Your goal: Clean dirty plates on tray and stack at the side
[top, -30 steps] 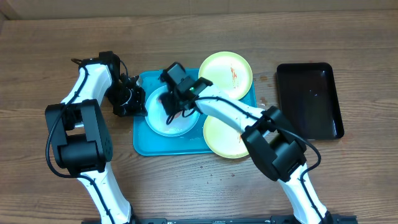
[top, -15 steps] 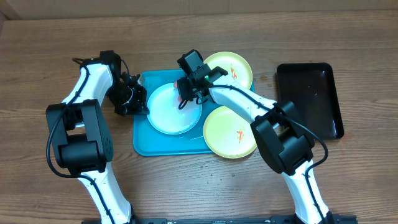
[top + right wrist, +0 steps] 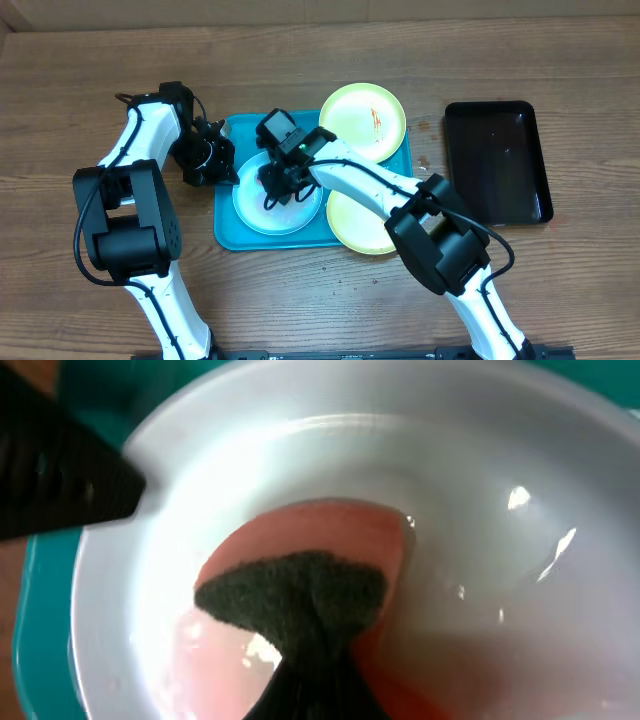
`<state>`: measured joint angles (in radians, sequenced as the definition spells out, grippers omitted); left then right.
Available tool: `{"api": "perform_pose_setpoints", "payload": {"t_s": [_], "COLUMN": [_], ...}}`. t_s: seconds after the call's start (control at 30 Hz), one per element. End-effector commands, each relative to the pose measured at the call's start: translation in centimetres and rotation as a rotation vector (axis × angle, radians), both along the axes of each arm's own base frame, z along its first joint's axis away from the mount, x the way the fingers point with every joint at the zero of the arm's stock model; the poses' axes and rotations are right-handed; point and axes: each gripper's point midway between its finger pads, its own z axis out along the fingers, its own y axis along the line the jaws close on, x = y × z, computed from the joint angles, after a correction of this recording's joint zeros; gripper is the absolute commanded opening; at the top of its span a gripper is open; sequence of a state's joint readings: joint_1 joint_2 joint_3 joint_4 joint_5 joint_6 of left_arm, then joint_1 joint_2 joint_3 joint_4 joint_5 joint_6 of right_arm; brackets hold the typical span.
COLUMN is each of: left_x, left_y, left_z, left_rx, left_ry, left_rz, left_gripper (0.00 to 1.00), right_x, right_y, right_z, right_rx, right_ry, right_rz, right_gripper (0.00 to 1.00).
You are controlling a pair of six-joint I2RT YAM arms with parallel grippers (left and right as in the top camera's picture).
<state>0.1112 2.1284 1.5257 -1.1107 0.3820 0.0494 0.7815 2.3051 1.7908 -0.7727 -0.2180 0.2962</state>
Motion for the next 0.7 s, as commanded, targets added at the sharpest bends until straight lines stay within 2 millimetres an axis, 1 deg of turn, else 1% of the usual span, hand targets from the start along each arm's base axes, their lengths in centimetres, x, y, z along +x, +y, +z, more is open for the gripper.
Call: {"api": "perform_pose_setpoints", "payload": {"t_s": [0.0, 0.07, 0.13, 0.27, 0.33, 0.4, 0.53, 0.57, 0.63, 0.67], "left_x": [0.6, 0.9, 1.2, 1.7, 1.4, 1.1, 0.6, 0.5, 0.2, 0.0], "left_y": [-0.1, 0.0, 0.0, -0.2, -0.5, -0.5, -0.7, -0.8, -1.1, -1.2], "left_z": [0.1, 0.3, 0.6, 1.4, 1.6, 1.5, 0.9, 0.5, -0.1, -0.3], "left_rx": [-0.009, -0.008, -0.007, -0.021, -0.037, -0.037, -0.02, -0.004, 0.003, 0.005], "left_ry": [-0.027, -0.034, -0.045, -0.071, -0.085, -0.089, -0.083, -0.082, -0.077, -0.073], "left_rz": [-0.003, -0.003, -0.003, -0.043, -0.099, -0.15, -0.187, -0.2, -0.212, -0.216], "left_gripper": [0.04, 0.04, 0.04, 0.04, 0.04, 0.05, 0.17, 0.21, 0.24, 0.26], "right_x": [-1.0, -0.3, 0.7, 2.7, 3.5, 4.0, 4.8, 5.3, 5.7, 6.0], "right_y": [-1.7, -2.4, -2.7, -2.9, -3.2, -3.8, -5.8, -7.2, -8.6, -9.6], "right_z": [-0.7, 0.4, 2.2, 7.0, 9.7, 12.0, 15.5, 17.2, 18.5, 19.3], "right_rx": [-0.041, -0.04, -0.025, 0.031, 0.057, 0.072, 0.079, 0.076, 0.073, 0.07], "right_ry": [0.091, 0.091, 0.075, 0.012, -0.027, -0.045, -0.056, -0.055, -0.052, -0.049], "right_rz": [-0.025, -0.044, -0.06, -0.081, -0.077, -0.092, -0.131, -0.16, -0.188, -0.209], "right_gripper": [0.04, 0.04, 0.04, 0.04, 0.04, 0.04, 0.04, 0.04, 0.04, 0.04]}}
